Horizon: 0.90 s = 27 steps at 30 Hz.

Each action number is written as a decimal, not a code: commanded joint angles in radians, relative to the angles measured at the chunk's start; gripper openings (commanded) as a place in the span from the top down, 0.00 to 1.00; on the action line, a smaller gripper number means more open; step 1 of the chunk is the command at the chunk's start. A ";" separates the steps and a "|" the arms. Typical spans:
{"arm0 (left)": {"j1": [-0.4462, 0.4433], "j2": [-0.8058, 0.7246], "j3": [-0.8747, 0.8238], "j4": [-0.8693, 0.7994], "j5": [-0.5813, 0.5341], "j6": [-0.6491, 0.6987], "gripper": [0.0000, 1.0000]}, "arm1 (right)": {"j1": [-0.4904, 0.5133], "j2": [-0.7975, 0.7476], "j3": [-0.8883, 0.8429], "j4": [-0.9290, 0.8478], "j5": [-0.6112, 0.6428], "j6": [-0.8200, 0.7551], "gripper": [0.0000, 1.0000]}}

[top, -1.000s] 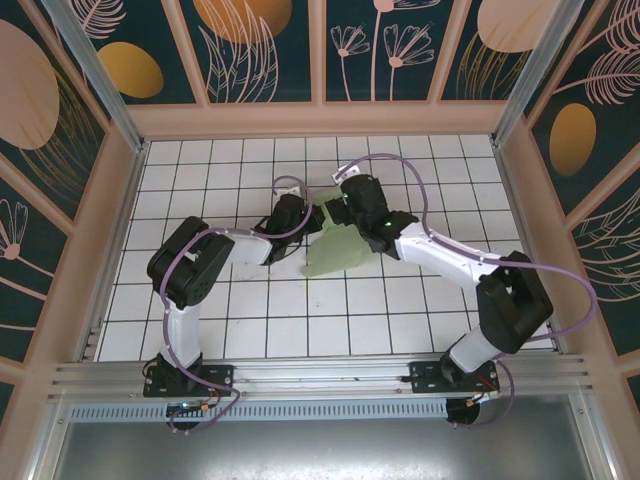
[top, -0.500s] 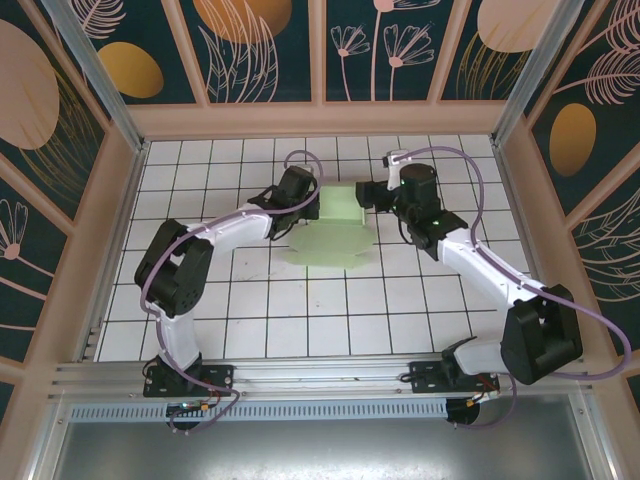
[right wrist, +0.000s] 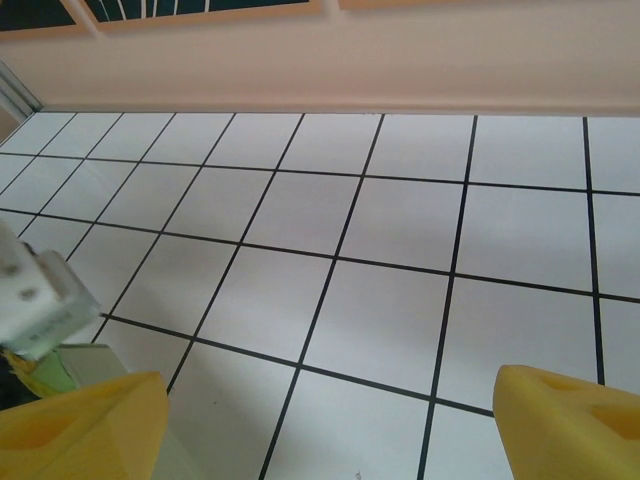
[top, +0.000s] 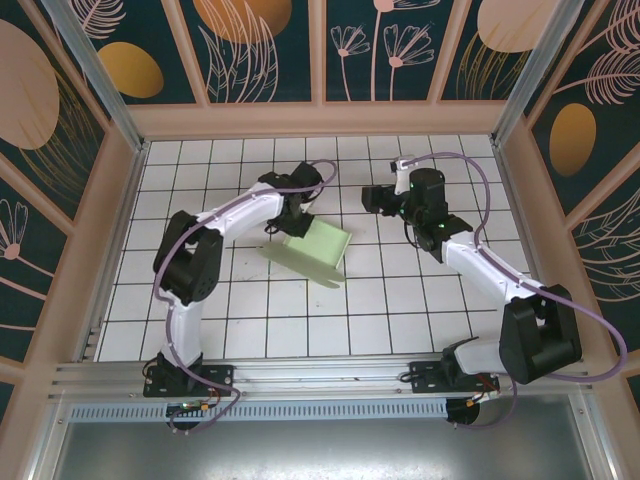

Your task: Fold the paper box

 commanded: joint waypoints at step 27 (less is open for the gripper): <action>0.018 -0.148 0.019 0.234 -0.202 -0.154 0.05 | 0.008 0.020 -0.083 0.074 -0.060 0.028 0.15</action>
